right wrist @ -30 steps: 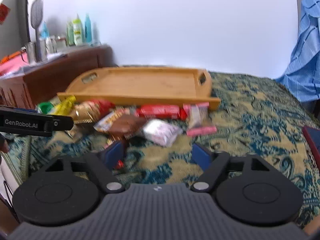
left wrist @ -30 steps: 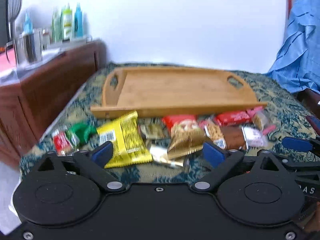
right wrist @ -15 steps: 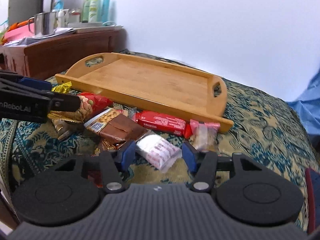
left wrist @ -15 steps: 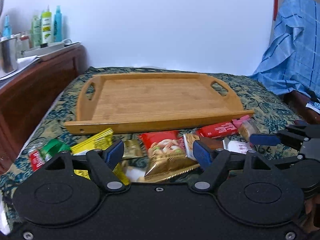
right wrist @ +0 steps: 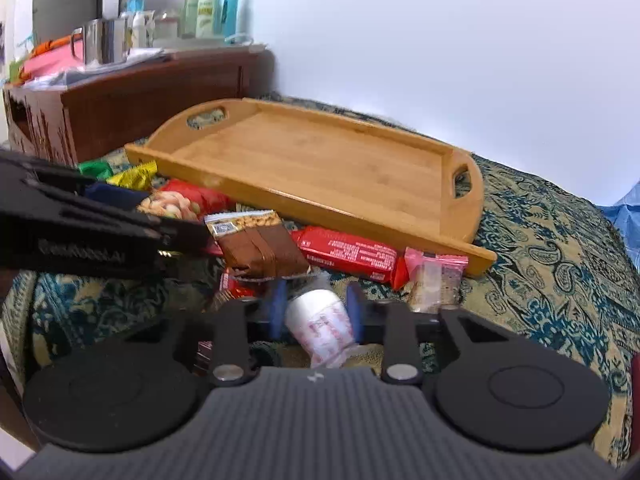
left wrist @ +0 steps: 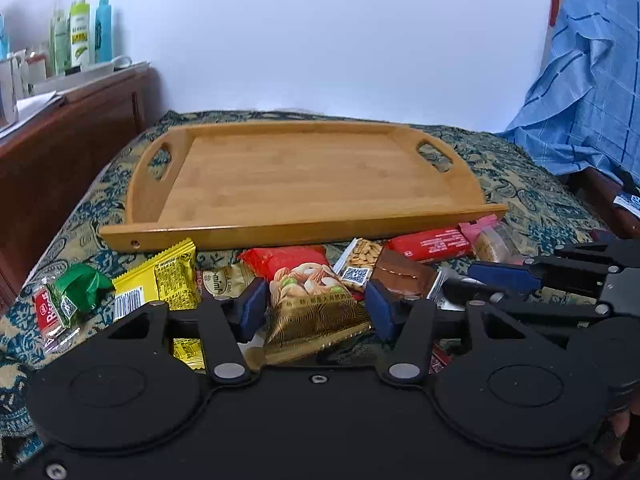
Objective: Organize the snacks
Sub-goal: 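Grasp the gold nut bag with the left tool while the right tool grasps the white pastry, then carry both packets onto the tray and open both tools to release them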
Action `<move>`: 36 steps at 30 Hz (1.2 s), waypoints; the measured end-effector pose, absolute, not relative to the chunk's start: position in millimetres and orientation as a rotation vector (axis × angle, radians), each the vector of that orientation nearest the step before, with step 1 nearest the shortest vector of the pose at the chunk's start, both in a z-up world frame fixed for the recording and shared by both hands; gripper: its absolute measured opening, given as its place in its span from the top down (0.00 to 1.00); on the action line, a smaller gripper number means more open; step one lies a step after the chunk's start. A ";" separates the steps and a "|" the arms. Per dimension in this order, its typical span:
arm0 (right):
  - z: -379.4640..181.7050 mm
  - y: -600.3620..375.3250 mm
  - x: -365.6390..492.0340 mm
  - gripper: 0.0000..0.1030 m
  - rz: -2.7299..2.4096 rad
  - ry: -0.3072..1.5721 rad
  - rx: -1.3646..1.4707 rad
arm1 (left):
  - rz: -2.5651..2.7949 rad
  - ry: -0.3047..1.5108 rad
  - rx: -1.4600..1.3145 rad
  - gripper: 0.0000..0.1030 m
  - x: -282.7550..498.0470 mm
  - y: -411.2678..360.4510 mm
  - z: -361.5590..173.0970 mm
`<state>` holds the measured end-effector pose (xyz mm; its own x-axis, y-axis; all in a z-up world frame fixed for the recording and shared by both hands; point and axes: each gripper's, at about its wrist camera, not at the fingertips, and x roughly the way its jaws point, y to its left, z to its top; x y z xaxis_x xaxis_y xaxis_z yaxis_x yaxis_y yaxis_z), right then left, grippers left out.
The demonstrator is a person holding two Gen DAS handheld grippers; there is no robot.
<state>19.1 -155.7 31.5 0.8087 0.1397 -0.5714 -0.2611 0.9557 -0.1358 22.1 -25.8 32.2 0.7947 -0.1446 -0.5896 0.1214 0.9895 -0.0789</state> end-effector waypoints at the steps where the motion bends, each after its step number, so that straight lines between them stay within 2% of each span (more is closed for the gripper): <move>1: 33.5 -157.3 18.0 0.80 0.209 0.585 -0.201 | -0.144 0.631 -0.036 0.51 20.9 -26.9 33.5; 2: 35.2 -158.8 16.9 0.85 0.202 0.581 -0.187 | -0.147 0.627 -0.035 0.51 19.9 -27.6 34.9; 3: 36.2 -160.7 15.9 0.86 0.194 0.582 -0.177 | -0.149 0.624 -0.035 0.51 19.1 -28.2 35.8; 5: 35.5 -162.5 15.7 0.82 0.185 0.591 -0.183 | -0.146 0.620 -0.036 0.52 18.3 -28.8 37.4; 9: 34.6 -165.1 11.6 0.56 0.191 0.615 -0.179 | -0.146 0.618 -0.044 0.52 15.1 -28.0 39.4; 12: 33.6 -164.3 11.2 0.44 0.208 0.639 -0.192 | -0.148 0.607 -0.032 0.52 11.5 -28.1 40.7; 14: 28.0 -163.4 12.3 0.44 0.218 0.677 -0.201 | -0.150 0.598 -0.021 0.52 9.3 -28.6 41.5; 17: 23.7 -161.2 11.3 0.65 0.192 0.685 -0.206 | -0.152 0.591 -0.014 0.52 6.8 -28.5 42.8; 23: 38.8 -161.8 -1.5 0.66 0.143 0.678 -0.160 | -0.169 0.556 -0.030 0.53 0.0 -22.2 55.9; 28: 74.3 -162.8 -9.3 0.66 0.085 0.605 -0.137 | -0.166 0.515 -0.054 0.53 6.4 -18.0 77.2; 36: 105.9 -166.5 45.1 0.66 0.028 0.530 -0.055 | -0.141 0.466 -0.087 0.54 57.4 -15.4 113.2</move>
